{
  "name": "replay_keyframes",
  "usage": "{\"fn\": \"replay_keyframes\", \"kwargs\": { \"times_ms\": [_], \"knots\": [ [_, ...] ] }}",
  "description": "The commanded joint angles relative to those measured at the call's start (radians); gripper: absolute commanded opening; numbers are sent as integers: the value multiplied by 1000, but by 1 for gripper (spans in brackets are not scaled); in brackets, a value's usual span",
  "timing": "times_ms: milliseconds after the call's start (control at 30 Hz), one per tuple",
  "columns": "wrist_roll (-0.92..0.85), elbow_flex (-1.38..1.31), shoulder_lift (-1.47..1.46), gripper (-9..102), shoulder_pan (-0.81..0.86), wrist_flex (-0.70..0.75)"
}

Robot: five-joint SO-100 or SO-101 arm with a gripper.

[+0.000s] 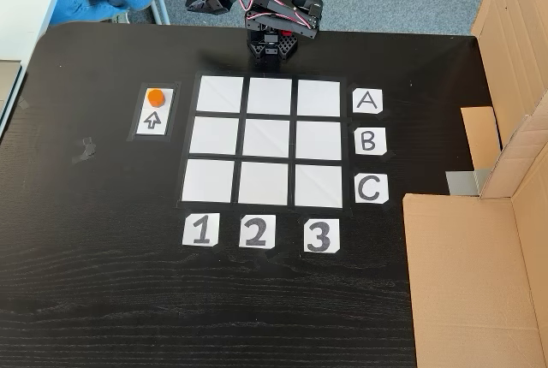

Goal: Pick up the round, orange token and place it in the grid on square B1.

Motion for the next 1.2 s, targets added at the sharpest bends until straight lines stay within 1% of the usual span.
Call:
{"fn": "replay_keyframes", "kwargs": {
  "times_ms": [0, 533, 667, 1033, 1167],
  "knots": [
    [20, 35, 6, -1, 8, -143],
    [20, 35, 5, -1, 3, -143],
    [18, 18, -40, -1, -3, -143],
    [18, 26, -5, -1, 0, -126],
    [18, 14, -49, 0, -2, -138]
  ]
}}
